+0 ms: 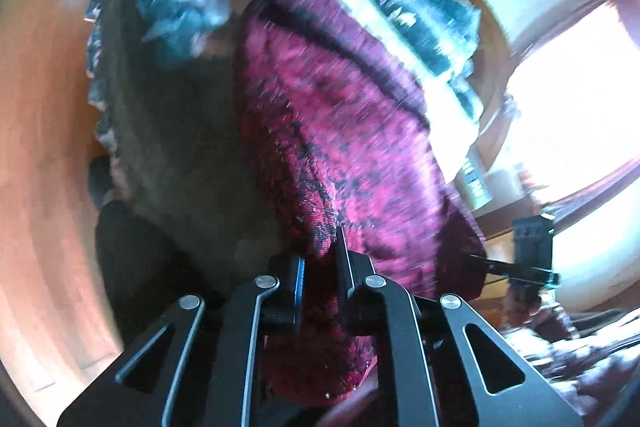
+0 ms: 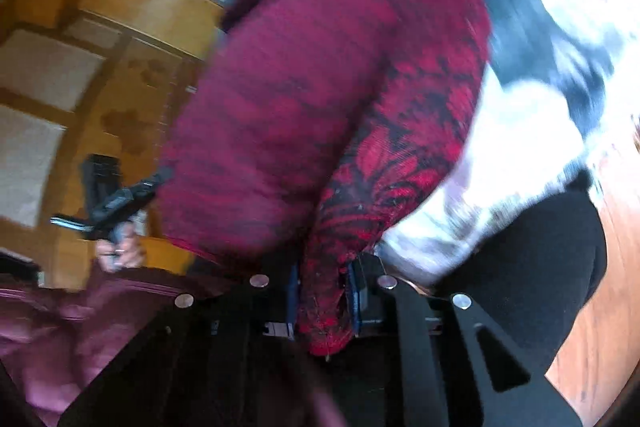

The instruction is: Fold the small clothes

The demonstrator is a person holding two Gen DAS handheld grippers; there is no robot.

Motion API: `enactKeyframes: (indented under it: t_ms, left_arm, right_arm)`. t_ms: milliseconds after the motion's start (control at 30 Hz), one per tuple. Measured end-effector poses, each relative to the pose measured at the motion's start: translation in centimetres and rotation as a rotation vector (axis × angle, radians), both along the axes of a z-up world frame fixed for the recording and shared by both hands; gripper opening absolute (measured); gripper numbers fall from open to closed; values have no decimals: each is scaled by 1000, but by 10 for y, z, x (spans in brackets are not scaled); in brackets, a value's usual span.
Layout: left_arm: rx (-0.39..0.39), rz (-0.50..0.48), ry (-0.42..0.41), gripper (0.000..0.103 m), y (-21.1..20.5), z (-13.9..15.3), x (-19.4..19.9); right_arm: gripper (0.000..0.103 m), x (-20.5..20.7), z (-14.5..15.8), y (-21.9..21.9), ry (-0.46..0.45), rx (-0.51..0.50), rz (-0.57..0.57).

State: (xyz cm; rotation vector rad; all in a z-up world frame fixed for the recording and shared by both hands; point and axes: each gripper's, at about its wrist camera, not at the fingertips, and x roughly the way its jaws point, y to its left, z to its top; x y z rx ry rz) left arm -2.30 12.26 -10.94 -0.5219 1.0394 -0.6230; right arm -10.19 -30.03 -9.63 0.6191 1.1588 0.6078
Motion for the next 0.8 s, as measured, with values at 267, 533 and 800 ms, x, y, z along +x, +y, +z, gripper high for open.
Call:
enactKeyframes:
  t_ms: [267, 533, 800]
  left_arm:
    - [-181, 16, -29, 10, -6, 43, 54]
    - [-162, 74, 58, 10, -23, 45, 129]
    - [-230, 164, 217, 40, -14, 28, 184]
  right_arm:
    - [16, 52, 42, -24, -114, 154, -153]
    - [16, 127, 23, -51, -45, 189, -312]
    - [36, 162, 1, -65, 35, 228, -353]
